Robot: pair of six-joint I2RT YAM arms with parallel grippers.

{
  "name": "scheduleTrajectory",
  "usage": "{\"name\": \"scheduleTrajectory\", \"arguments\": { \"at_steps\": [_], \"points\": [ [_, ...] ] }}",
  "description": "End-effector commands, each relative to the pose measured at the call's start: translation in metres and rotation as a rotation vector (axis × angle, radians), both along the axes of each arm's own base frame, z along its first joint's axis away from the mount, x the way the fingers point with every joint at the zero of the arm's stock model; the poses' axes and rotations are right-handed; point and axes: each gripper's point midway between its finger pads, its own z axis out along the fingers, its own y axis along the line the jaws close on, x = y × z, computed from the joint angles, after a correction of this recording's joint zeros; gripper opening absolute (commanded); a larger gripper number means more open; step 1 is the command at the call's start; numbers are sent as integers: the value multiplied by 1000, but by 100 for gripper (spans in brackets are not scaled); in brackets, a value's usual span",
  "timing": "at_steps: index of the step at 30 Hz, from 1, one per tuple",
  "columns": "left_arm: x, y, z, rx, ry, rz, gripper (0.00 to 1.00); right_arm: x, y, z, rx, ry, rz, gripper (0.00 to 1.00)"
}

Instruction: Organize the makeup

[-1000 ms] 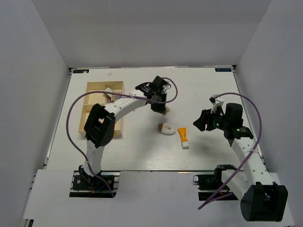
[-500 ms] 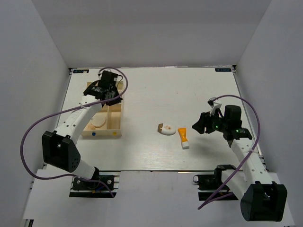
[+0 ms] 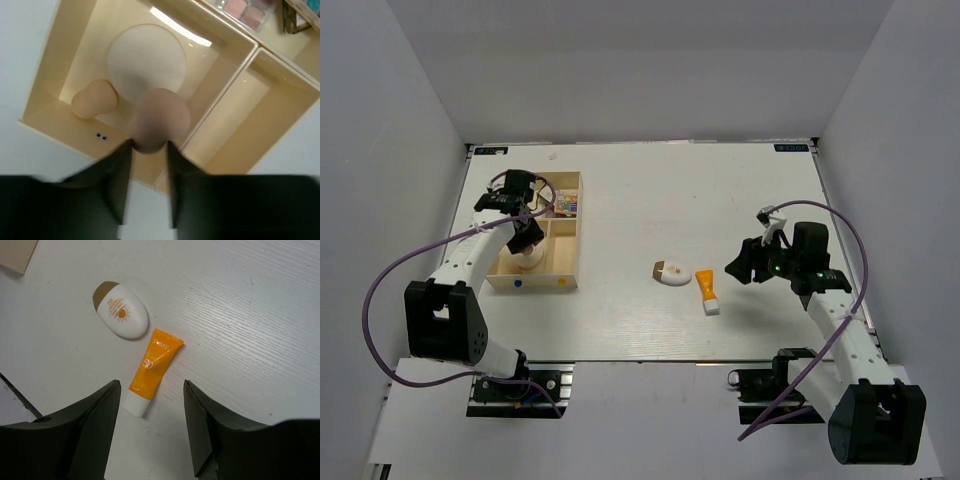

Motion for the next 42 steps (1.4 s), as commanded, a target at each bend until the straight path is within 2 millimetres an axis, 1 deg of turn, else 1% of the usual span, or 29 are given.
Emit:
{"name": "scheduleTrajectory", "arguments": {
  "at_steps": [1, 2, 5, 7, 9, 12, 13, 14, 15, 16, 17, 18, 19, 20, 22, 23, 24, 25, 26, 27, 28, 29, 30, 32, 33, 35, 38, 39, 42],
  "points": [
    [-6, 11, 5, 10, -16, 31, 50, 4, 4, 8, 12, -24, 32, 59],
    [-6, 10, 2, 6, -6, 31, 65, 4, 4, 8, 12, -23, 34, 59],
    [-7, 8, 1, -7, -3, 32, 78, 6, 4, 6, 6, -20, 37, 60],
    [-5, 6, 5, -16, -14, 33, 81, 6, 4, 6, 5, -20, 42, 61],
    [-2, 6, 13, -20, -35, 32, 82, 6, 4, 5, 3, -19, 52, 62],
    [10, -7, 31, -81, -96, -3, 81, 6, 7, 3, -5, -28, 86, 66],
    [19, -27, 39, -144, -130, -72, 80, 5, 8, 4, -5, -27, 103, 70],
    [22, -38, 43, -195, -148, -110, 77, 5, 8, 3, -9, -28, 111, 72],
    [26, -50, 47, -252, -160, -141, 72, 7, 8, 2, -13, -24, 113, 74],
    [31, -72, 51, -348, -182, -184, 71, 8, 8, 1, -26, -41, 131, 81],
    [28, -91, 52, -435, -173, -229, 70, 7, 11, 3, -23, -45, 159, 86],
    [29, -101, 54, -471, -175, -241, 70, 7, 11, 1, -28, -44, 172, 89],
    [33, -110, 58, -502, -198, -259, 69, 6, 12, 0, -31, -48, 188, 89],
    [31, -123, 62, -539, -202, -272, 70, 5, 14, -2, -50, -68, 221, 89],
    [36, -136, 69, -575, -225, -293, 70, 4, 13, -10, -89, -65, 250, 89],
    [36, -149, 74, -591, -227, -324, 70, 4, 14, -12, -102, -58, 257, 89],
    [36, -157, 76, -600, -225, -340, 70, 3, 14, -18, -110, -20, 258, 89],
    [38, -165, 70, -605, -200, -352, 71, 3, 13, -22, -122, 8, 249, 89],
    [34, -178, 69, -604, -184, -383, 71, 0, 18, -28, -123, 50, 261, 89],
    [36, -185, 71, -600, -187, -396, 71, 0, 19, -30, -127, 66, 255, 89],
    [36, -191, 64, -597, -167, -403, 72, 0, 20, -33, -150, 68, 254, 89],
    [33, -200, 62, -592, -159, -420, 72, 0, 24, -36, -156, 83, 252, 89],
    [32, -203, 60, -584, -158, -421, 72, 0, 25, -36, -165, 83, 257, 89],
    [31, -211, 58, -584, -153, -427, 73, 0, 27, -45, -209, 109, 250, 89],
    [28, -216, 57, -579, -152, -434, 73, -2, 31, -48, -227, 118, 265, 89],
    [27, -219, 55, -570, -146, -435, 73, 0, 28, -59, -273, 156, 247, 89],
    [23, -221, 56, -548, -148, -438, 74, -5, 38, -69, -314, 189, 278, 89],
    [22, -222, 56, -537, -149, -440, 74, -4, 37, -73, -335, 198, 267, 89],
    [20, -222, 56, -521, -152, -442, 74, -6, 41, -81, -369, 217, 275, 89]
  ]
}}
